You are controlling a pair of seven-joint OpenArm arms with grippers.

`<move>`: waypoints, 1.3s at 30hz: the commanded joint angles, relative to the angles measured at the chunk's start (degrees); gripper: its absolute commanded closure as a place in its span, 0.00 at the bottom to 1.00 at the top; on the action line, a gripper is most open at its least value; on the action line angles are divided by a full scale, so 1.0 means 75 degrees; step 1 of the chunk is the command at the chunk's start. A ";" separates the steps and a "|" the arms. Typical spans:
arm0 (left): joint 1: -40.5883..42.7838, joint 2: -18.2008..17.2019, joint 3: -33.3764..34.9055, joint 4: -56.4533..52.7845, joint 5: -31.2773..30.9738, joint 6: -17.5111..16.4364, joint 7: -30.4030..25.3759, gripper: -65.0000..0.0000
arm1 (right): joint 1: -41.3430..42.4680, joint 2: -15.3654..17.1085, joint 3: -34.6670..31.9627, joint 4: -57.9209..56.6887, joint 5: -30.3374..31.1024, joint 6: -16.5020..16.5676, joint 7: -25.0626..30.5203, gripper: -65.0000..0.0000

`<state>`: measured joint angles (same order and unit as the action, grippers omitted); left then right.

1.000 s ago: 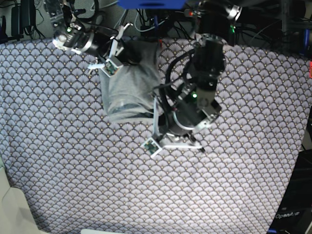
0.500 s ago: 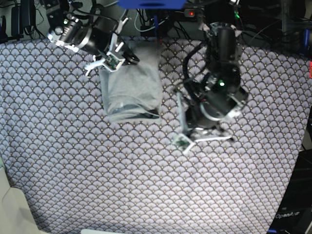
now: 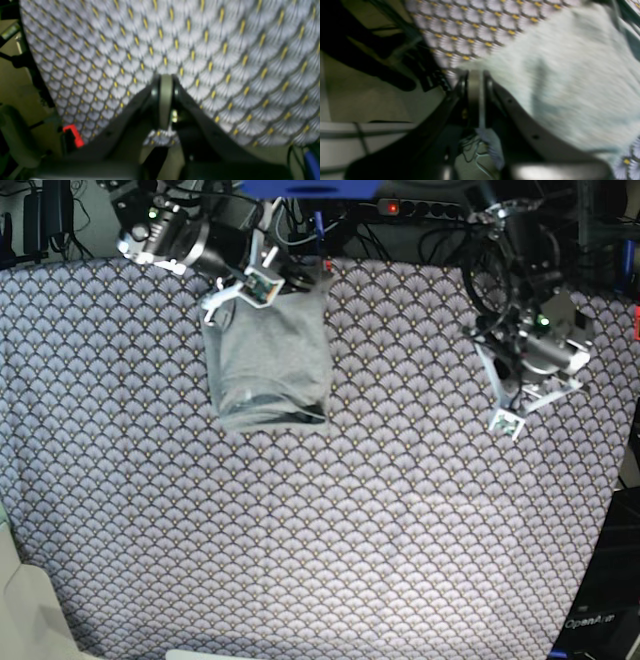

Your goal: Fold the T-shirt properly

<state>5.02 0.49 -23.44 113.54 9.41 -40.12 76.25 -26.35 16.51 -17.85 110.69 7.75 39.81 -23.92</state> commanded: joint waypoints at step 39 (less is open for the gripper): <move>0.0392 -0.0400 -0.1569 0.0153 0.0123 0.0016 -0.0103 1.00 | 0.0389 0.0254 0.1026 0.0168 0.0086 0.0025 0.0652 0.98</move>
<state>8.29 -2.07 -35.11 113.73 10.09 -40.12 76.05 -23.66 18.09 -10.26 111.00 7.68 39.83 -20.56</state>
